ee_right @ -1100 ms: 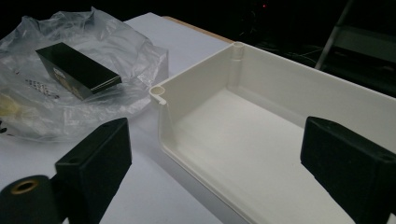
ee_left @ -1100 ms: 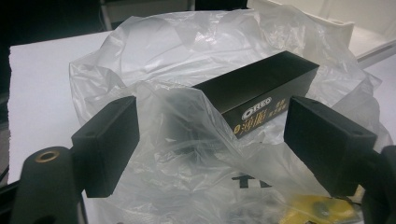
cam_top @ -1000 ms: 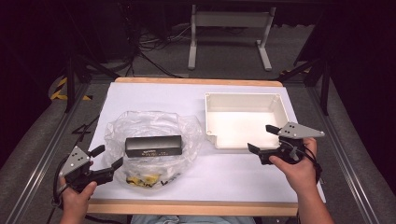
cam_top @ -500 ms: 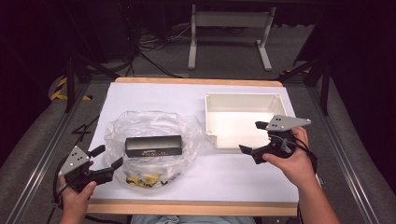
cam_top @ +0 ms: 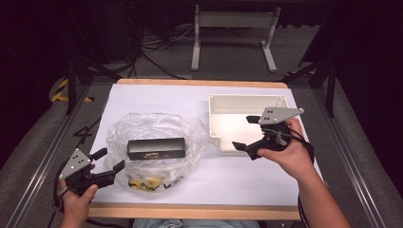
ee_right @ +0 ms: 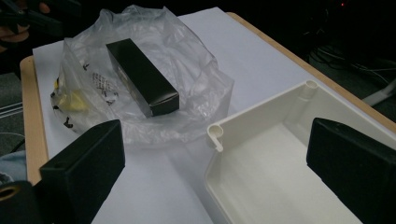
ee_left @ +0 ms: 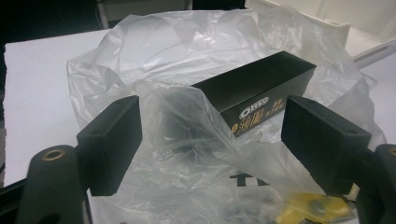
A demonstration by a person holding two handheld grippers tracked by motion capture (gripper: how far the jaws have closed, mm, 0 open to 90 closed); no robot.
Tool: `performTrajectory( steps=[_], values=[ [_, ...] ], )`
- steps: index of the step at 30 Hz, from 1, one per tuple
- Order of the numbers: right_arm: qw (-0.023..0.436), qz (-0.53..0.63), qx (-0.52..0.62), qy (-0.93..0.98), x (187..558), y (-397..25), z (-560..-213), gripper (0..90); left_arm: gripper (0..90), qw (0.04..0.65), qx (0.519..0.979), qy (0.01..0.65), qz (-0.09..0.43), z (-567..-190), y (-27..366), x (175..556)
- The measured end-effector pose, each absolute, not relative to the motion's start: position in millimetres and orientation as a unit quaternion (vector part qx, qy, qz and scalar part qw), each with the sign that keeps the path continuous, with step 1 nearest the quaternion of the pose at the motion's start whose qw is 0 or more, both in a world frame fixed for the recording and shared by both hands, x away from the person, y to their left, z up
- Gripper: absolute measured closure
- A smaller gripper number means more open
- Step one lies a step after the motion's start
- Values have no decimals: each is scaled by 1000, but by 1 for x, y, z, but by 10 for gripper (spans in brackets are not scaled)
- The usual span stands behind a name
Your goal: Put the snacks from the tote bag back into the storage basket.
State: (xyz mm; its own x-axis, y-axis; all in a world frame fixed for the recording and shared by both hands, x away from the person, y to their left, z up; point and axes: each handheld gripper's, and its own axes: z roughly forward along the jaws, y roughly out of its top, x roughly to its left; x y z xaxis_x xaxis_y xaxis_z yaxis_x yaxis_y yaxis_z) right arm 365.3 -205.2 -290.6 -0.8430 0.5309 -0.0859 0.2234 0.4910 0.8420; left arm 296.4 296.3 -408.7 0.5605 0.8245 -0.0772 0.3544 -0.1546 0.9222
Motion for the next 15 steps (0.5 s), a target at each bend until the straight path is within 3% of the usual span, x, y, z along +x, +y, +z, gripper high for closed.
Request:
performTrajectory(
  steps=[5, 10, 15],
  values=[
    [134, 465, 174, 858, 373, -193, -282, 41, 215, 506, 722, 409, 235, -409, 298, 293],
    [137, 467, 160, 859, 380, -183, -276, 41, 215, 507, 719, 412, 237, -409, 301, 290],
    [146, 447, 131, 873, 384, -168, -272, 100, 215, 509, 715, 416, 239, -409, 304, 287]
  ],
)
